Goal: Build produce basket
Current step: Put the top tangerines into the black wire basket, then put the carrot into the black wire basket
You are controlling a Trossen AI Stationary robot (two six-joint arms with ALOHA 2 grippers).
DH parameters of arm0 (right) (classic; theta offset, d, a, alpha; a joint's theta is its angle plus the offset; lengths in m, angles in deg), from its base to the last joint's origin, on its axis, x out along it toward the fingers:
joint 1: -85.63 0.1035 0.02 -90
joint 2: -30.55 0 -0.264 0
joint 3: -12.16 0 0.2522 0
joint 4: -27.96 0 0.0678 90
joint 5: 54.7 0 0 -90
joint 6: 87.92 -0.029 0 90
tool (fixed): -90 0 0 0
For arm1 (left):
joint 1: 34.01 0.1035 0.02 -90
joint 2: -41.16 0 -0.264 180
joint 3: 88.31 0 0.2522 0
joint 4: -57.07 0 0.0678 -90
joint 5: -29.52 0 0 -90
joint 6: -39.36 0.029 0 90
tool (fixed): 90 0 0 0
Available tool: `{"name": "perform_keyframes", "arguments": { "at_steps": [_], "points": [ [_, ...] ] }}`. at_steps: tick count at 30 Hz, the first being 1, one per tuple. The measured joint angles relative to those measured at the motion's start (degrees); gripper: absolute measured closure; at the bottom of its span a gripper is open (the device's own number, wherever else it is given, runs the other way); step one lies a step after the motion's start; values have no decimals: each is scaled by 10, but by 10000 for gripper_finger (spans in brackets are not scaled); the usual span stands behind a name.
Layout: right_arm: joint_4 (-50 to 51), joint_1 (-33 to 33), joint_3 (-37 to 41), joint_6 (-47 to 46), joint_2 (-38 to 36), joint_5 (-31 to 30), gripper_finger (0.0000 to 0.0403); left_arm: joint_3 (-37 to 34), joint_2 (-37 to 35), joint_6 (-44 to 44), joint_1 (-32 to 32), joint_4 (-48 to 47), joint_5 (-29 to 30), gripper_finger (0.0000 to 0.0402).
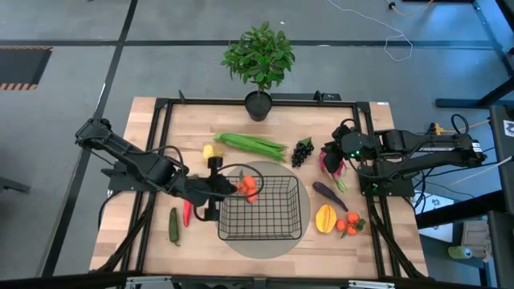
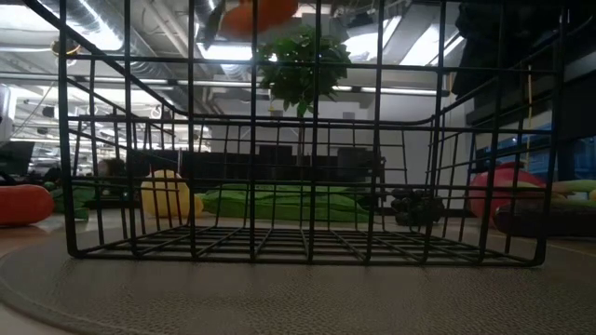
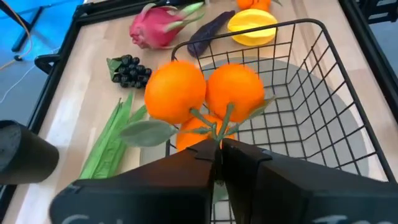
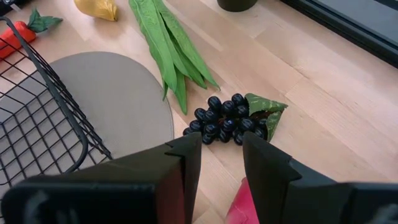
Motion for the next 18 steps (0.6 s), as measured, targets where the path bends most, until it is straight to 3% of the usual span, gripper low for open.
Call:
{"name": "perform_keyframes", "arguments": {
  "at_steps": [18],
  "points": [
    [-1, 0, 0, 1, 0, 0, 293, 0, 17, -6, 19, -10, 10, 302]
  ]
}}
